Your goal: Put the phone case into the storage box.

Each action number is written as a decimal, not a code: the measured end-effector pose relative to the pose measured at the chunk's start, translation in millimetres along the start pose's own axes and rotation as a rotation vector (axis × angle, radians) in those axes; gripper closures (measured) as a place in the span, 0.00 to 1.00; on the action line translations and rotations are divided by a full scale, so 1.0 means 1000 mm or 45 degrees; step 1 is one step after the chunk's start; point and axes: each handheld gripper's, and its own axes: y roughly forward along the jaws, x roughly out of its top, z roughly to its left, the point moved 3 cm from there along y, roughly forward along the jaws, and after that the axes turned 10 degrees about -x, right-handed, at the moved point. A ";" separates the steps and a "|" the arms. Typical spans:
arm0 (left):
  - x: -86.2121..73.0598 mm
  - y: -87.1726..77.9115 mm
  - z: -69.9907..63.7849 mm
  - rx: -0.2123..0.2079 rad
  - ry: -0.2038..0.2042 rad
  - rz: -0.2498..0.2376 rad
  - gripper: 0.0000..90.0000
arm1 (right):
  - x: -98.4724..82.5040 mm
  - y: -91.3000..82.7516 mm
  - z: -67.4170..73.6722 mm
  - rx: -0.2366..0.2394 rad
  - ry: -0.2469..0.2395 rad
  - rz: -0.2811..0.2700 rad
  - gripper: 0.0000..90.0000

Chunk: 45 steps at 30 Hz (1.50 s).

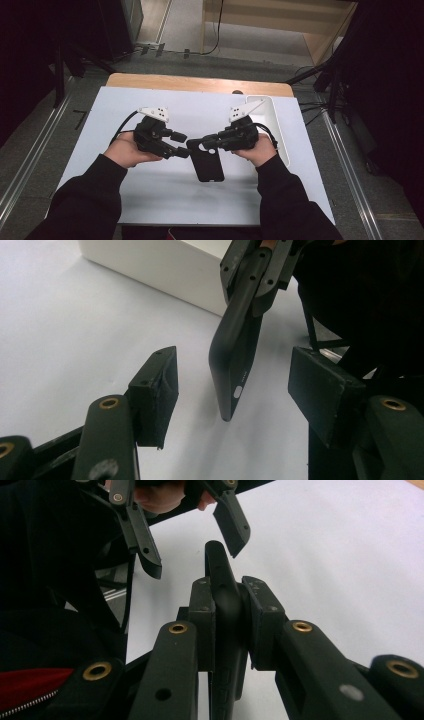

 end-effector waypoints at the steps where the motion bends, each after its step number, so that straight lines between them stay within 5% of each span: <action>1: 0.000 0.001 0.000 -0.005 0.000 0.005 0.40 | 0.000 0.001 0.000 0.005 -0.005 0.001 0.83; 10: 0.000 0.007 0.001 -0.027 0.037 0.039 0.48 | 0.001 0.005 0.005 0.057 -0.044 0.006 0.83; 27: -0.002 0.012 -0.008 -0.043 0.134 0.064 0.86 | 0.001 0.008 0.010 0.127 -0.065 0.003 0.83; 45: -0.001 0.009 -0.011 -0.056 0.147 0.061 0.88 | 0.002 0.007 0.012 0.121 -0.048 0.016 0.80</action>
